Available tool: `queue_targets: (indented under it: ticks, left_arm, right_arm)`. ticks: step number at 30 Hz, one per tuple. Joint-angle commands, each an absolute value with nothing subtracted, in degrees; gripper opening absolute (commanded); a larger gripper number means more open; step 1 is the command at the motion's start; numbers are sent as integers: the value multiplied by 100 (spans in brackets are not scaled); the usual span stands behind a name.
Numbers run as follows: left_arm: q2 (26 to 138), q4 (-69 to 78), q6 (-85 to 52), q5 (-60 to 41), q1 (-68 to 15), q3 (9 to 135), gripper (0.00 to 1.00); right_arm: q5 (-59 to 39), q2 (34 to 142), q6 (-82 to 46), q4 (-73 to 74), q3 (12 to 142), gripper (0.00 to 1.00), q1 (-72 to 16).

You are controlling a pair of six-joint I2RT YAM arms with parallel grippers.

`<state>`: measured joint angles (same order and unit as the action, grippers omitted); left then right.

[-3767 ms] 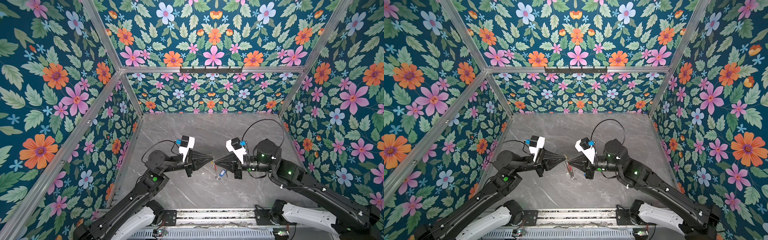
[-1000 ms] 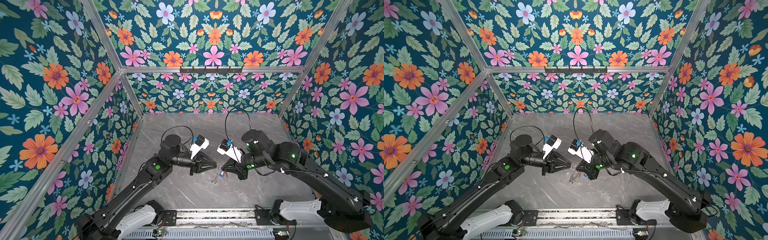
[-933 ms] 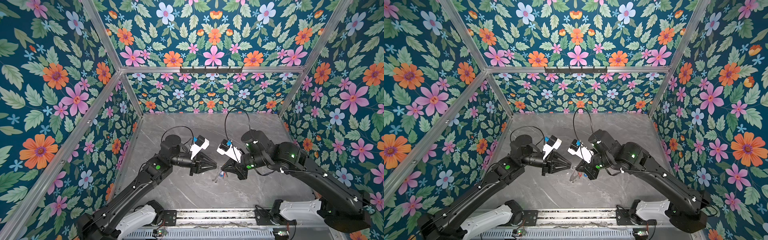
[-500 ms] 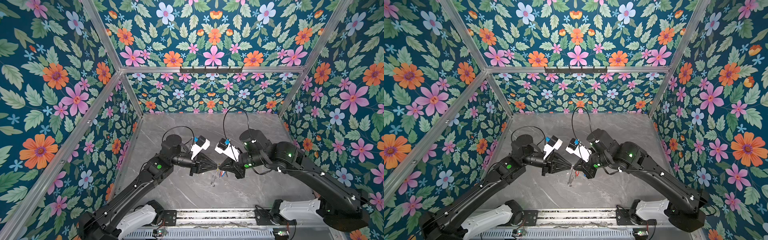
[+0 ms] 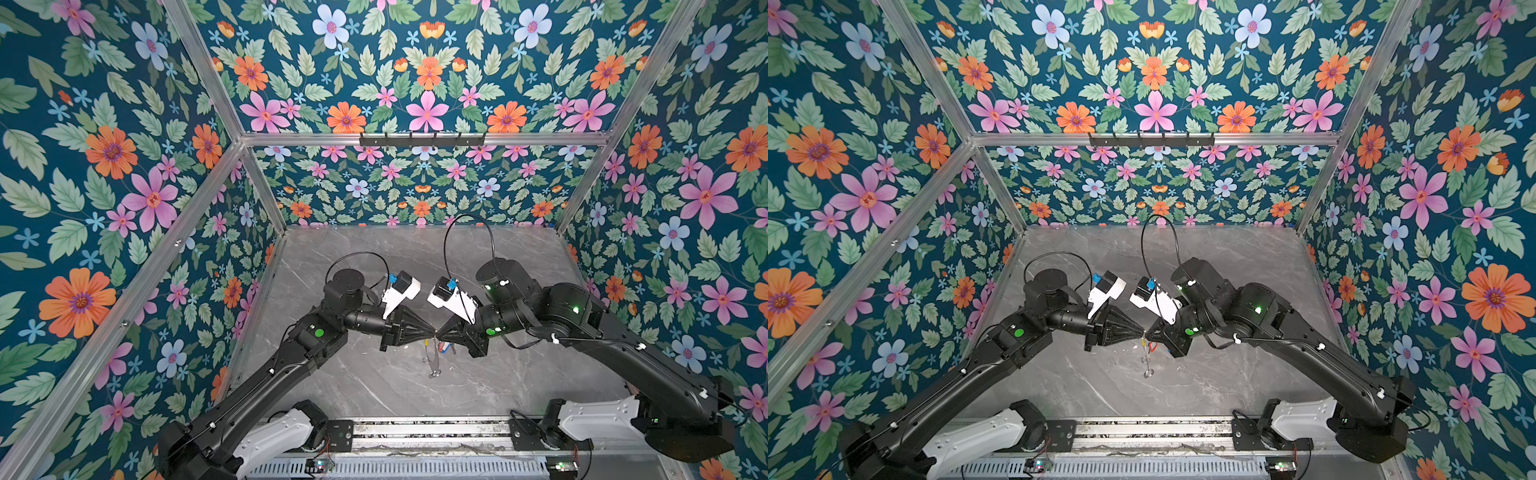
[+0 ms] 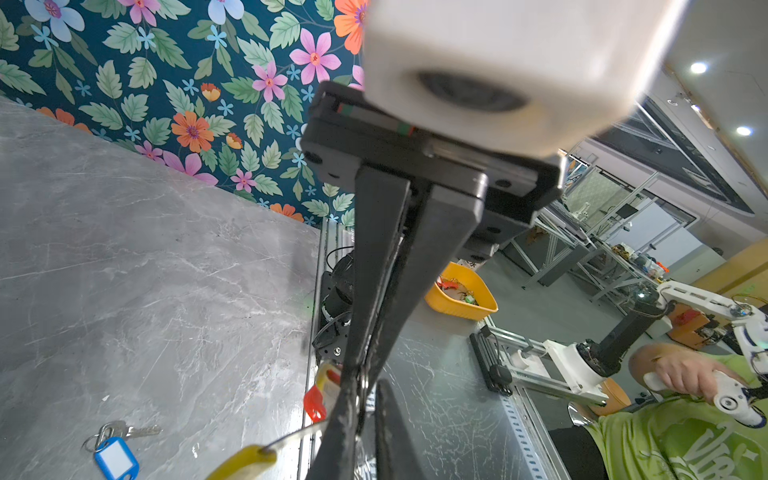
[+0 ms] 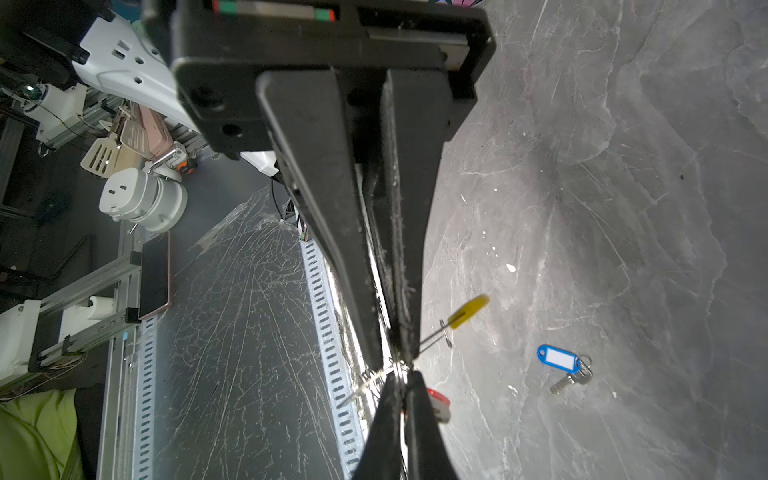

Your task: Remove the keys from the keyring

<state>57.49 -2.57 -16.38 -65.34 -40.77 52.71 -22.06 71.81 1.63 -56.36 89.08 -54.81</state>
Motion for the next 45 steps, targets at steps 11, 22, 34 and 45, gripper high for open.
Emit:
queue_targets:
  ticks: [11, 22, 34, 45]
  left_arm:
    - [5388, 396, -1569, -5862, -4118, 5063, 0]
    - [5176, 1077, -1875, -5713, -4118, 4897, 0]
    - [5141, 1186, -1929, -5636, -4120, 4870, 0]
    - [5098, 1420, -2062, -5704, -4117, 4802, 0]
  right_arm:
    - [-2022, 6941, 1, -4635, 8543, 0, -5483]
    - [-2118, 6321, -89, -3508, 7647, 28, -5484]
    - [-2087, 6085, -203, -3215, 7265, 36, -5480]
    - [-2153, 5993, -209, -2936, 7022, 29, -5484]
